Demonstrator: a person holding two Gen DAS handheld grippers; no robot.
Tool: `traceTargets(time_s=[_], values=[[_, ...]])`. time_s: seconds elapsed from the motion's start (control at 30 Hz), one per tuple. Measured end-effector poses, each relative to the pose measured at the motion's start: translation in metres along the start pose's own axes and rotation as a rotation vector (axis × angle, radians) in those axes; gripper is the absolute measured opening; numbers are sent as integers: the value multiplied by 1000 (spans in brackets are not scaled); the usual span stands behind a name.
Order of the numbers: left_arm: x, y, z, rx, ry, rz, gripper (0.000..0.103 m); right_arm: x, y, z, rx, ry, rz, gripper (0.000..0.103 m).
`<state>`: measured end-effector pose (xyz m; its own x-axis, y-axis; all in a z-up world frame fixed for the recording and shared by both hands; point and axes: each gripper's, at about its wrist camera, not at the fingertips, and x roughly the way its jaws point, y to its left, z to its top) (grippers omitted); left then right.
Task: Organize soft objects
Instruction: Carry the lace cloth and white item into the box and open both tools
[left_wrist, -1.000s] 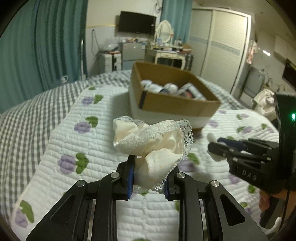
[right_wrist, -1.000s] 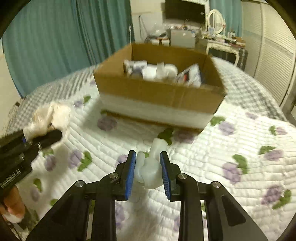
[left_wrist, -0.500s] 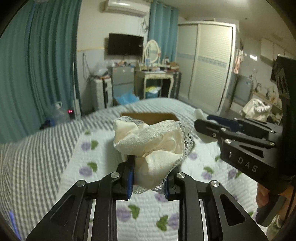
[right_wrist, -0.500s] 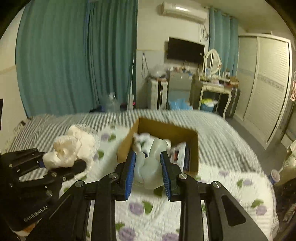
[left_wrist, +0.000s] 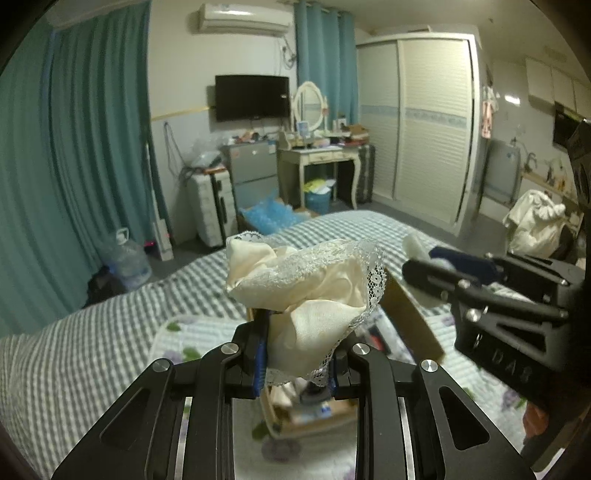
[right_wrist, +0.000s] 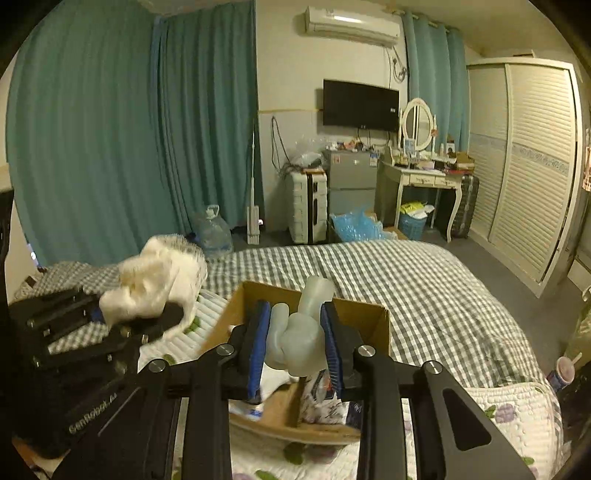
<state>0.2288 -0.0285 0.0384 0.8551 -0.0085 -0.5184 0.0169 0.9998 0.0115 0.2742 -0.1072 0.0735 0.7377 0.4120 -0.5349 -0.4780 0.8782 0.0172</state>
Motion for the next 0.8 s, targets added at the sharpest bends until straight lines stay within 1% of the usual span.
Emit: traceTargets(time_s=[0.13,0.17,0.27,0.37,0.43,0.53,0.57,0.6,0.67,0.7,0.73,0.8], values=[[38,-4,-4,21,31,8,23,42,-13,-5,5,32,-6,28],[48,-4,-5,15,63,25,23,49,-16,-8,11,37,-3,28],[77,1,-8,-17,105,2,23,81,-27,-11,32,73,2,29],[95,-2,-12,6,123,16,23,103,-34,-18,37,107,1,29],[100,-6,-15,12,133,21,23,114,-42,-18,57,115,-1,30],[108,-8,-18,21,149,11,23,128,-57,-19,113,136,23,32],[108,-9,-18,31,148,13,24,131,-61,-19,126,131,21,32],[107,-11,-19,42,139,29,27,133,-63,-19,131,134,18,34],[107,-15,-18,63,132,32,28,137,-69,-19,145,138,10,35],[108,-15,-18,67,134,31,30,138,-71,-18,150,139,10,39],[107,-16,-18,69,138,30,36,138,-72,-17,160,139,6,50],[104,-16,-16,65,133,42,75,132,-75,-15,175,127,-15,62]])
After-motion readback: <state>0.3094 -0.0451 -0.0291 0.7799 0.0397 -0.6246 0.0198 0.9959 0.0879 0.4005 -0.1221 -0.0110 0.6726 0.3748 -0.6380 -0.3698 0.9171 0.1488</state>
